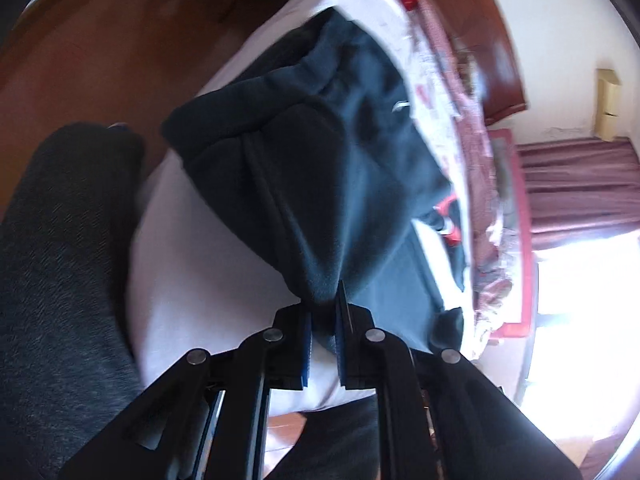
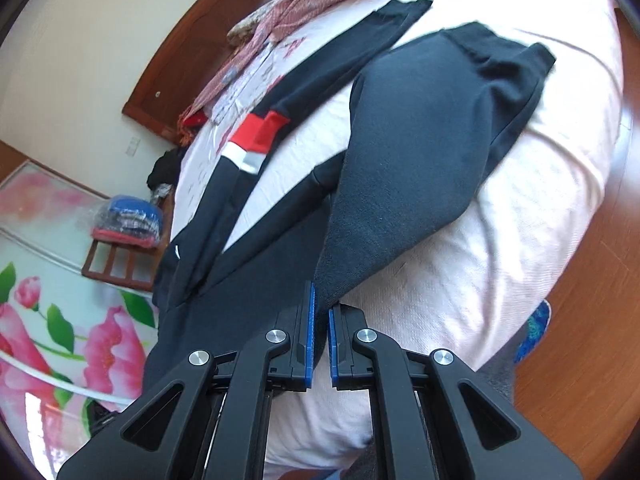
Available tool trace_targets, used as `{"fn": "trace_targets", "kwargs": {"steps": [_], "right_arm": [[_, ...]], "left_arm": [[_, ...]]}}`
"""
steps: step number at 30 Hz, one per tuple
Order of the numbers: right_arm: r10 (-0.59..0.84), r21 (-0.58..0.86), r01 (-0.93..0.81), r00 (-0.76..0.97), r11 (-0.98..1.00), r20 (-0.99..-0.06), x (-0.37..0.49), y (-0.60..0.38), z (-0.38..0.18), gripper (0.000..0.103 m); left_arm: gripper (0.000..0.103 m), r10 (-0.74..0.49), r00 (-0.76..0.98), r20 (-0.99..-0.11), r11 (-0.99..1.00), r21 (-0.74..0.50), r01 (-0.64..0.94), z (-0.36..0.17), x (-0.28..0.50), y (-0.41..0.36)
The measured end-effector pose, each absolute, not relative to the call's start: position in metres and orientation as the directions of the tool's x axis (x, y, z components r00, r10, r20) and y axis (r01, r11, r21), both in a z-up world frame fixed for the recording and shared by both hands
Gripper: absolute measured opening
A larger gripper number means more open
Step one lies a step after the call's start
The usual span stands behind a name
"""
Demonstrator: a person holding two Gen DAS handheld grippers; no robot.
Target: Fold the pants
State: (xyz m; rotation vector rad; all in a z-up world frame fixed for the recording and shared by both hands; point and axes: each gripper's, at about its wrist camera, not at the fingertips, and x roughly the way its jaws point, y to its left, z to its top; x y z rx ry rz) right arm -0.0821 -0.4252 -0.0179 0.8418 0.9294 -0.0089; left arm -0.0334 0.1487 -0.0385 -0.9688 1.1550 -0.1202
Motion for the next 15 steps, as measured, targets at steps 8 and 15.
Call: {"fn": "trace_targets", "kwargs": {"steps": [8,15], "right_arm": [[0.286,0.646,0.399,0.659,0.651,-0.696,-0.114,-0.455,-0.007,0.046],[0.017,0.568,0.623,0.665,0.538,-0.746,-0.099,-0.557,-0.013,0.046]], "left_arm": [[0.012,-0.312,0.535,-0.786,0.894,-0.433,-0.115,0.041,-0.04,0.111],[0.085,-0.315,0.687,-0.654,0.925,-0.373,0.07,0.094,-0.015,0.078]]}}
